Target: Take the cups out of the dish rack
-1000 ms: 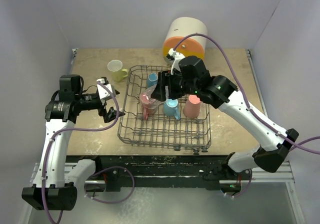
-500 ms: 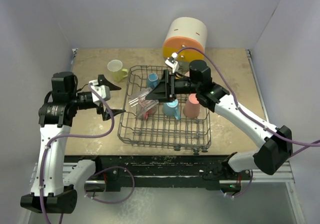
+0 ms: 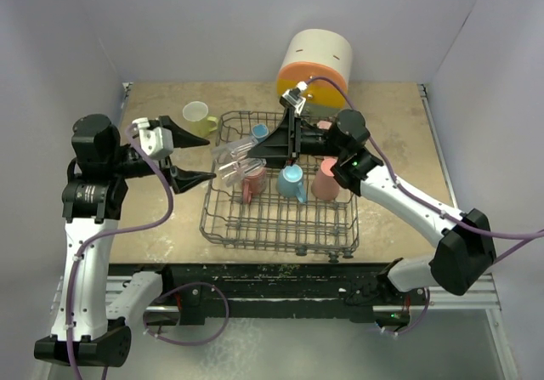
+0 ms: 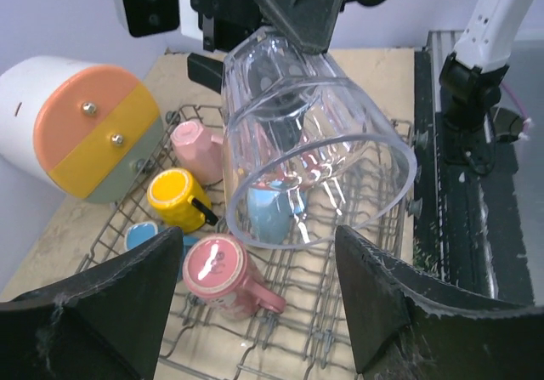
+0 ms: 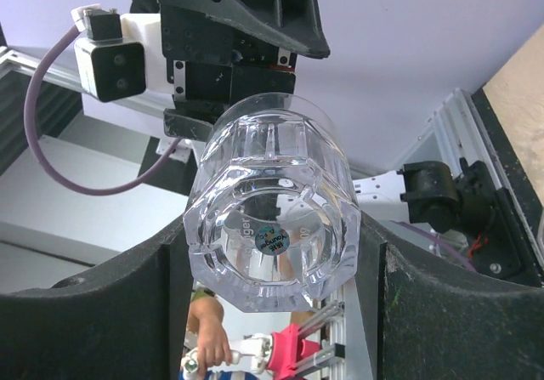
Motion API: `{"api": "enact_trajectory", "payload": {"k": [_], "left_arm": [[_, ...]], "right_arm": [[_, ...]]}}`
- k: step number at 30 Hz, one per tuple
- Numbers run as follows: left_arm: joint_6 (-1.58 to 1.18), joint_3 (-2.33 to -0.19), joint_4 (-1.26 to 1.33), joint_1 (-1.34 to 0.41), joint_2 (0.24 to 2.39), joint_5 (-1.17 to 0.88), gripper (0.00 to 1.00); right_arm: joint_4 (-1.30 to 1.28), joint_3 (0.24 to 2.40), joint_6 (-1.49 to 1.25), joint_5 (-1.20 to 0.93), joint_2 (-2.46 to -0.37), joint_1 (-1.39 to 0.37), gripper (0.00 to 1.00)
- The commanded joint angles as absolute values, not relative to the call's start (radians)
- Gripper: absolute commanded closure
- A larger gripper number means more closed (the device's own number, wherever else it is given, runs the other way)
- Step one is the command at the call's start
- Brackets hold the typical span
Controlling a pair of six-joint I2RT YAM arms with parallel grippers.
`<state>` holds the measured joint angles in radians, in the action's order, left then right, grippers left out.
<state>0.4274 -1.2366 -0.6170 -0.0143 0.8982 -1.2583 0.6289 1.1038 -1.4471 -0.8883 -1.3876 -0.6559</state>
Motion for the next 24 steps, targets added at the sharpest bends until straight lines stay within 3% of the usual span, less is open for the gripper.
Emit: {"api": "enact_trajectory", "payload": {"k": [1,10,16,19,24], "left_arm": [[0.203,-1.272,-0.433,-0.017,0.889,-1.334,0.26],[0.103,-1.267,-0.373,-0.017,0.903,-1.330,0.36],[0.061,-1.234,-0.324,-0.017,0.920,-1.270,0.52],[0.062,-1.225,-0.326,-0.016,0.929,-1.239,0.63],[0.047,-1.215,-0.325,-0.017,0.936,-1.221,0.84]], "right_arm": [[0.778,1.100,-1.527,-0.875,-1.387,-0.662,0.76],[0.823,1.103,-1.561,-0.841,-1.412,-0.708,0.76],[0.921,1.100,-1.625,-0.802,-1.430,-0.749,0.75],[0.918,1.102,-1.627,-0.790,-1.433,-0.761,0.68],[0.911,1.072,-1.631,-0.770,-1.431,-0.764,0.49]]}}
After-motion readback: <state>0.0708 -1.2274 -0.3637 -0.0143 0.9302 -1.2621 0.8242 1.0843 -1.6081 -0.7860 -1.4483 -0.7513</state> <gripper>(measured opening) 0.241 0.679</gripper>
